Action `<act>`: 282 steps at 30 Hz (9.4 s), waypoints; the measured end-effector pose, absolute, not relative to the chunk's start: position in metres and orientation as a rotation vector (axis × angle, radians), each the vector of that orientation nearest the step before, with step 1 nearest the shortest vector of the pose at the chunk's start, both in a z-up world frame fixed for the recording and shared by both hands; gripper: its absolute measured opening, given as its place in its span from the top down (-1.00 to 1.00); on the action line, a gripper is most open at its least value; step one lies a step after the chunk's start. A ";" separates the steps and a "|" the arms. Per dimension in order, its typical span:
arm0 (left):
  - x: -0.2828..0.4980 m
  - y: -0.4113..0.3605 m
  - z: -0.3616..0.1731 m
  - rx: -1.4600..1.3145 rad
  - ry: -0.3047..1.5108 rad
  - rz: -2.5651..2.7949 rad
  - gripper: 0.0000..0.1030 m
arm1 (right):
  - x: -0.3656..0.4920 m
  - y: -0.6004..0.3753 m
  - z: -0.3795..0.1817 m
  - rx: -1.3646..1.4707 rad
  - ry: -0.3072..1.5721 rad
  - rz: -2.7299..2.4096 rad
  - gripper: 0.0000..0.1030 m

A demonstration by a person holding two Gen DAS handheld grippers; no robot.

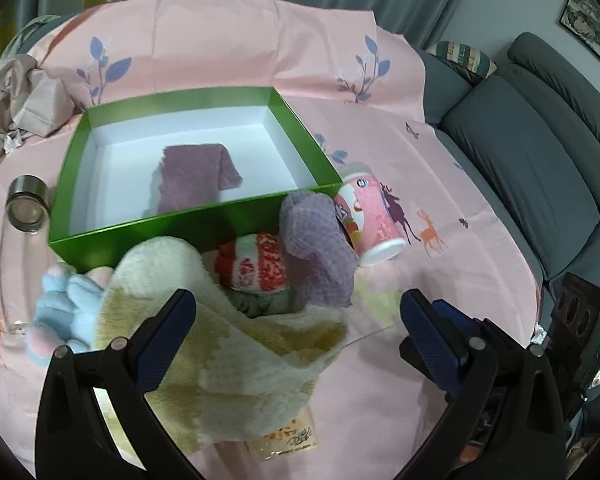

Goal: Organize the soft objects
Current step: 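Move both grippers back to the purple mesh bath puff, then close both grippers on the purple mesh bath puff and lift it, then carry the bath puff with both grippers over the green box, then open both grippers to release the bath puff into the box, then move both grippers back toward the cream tissue pack beside the towel, then close both grippers on the cream tissue pack, then lift the tissue pack with both grippers and carry it over the green box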

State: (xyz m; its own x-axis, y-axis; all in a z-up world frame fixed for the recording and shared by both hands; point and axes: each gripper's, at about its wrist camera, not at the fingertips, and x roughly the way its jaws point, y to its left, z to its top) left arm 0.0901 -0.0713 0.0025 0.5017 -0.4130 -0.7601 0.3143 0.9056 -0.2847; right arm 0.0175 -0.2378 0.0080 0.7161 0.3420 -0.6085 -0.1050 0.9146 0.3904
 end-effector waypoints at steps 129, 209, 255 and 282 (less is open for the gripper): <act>0.151 0.048 0.024 -0.186 0.927 -0.199 -0.98 | 0.119 -0.158 0.051 0.215 0.801 0.273 -0.41; 0.001 -0.031 -0.068 -0.181 1.071 -0.522 -0.22 | -0.024 -0.161 -0.037 -0.016 0.920 0.454 -0.34; -0.036 -0.036 -0.037 -0.126 1.020 -0.596 0.05 | -0.064 -0.125 -0.009 -0.092 0.844 0.560 0.17; -0.010 -0.015 0.040 -0.070 0.779 -0.557 0.04 | -0.041 -0.102 0.070 -0.143 0.598 0.530 0.17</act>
State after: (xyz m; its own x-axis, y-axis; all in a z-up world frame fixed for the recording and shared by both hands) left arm -0.0103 -0.0149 0.0404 0.5755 -0.5000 -0.6471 0.4498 0.8544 -0.2601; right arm -0.0409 -0.1020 0.0696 0.6977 0.4329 -0.5707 -0.5141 0.8574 0.0218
